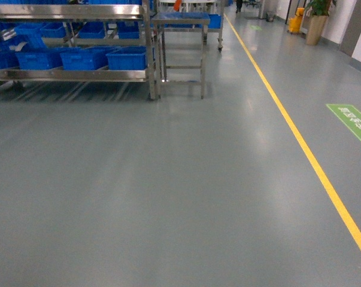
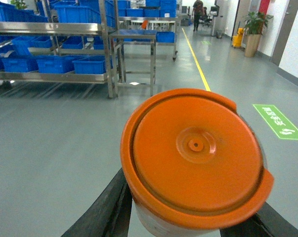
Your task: Sort blue parts and orange caps into right shelf containers
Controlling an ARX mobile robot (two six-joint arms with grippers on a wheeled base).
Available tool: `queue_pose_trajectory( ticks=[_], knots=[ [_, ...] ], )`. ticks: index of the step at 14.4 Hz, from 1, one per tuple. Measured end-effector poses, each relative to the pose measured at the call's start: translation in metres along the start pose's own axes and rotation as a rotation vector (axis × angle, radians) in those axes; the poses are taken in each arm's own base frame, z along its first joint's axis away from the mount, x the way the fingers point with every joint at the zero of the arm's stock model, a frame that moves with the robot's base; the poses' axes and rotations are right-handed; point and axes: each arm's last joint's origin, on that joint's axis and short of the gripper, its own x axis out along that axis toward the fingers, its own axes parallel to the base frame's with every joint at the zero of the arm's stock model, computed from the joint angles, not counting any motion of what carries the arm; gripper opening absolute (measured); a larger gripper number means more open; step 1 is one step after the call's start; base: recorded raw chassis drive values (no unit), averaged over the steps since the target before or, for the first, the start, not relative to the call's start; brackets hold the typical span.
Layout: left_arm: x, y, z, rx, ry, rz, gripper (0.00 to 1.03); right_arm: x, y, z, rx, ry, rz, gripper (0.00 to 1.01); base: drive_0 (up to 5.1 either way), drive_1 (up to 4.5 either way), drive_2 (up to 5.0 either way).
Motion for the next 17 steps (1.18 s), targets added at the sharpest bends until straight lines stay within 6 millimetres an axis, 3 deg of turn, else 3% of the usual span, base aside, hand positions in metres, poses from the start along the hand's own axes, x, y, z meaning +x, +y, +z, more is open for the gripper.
queue_pose_trajectory(
  ticks=[17],
  knots=[
    [0.0000,0.0000,0.0003,0.000,-0.003,0.000,0.43,0.0000,0.0000,0.0004,0.000,-0.004,0.000,0.43,0.1,4.32,-4.2]
  ],
)
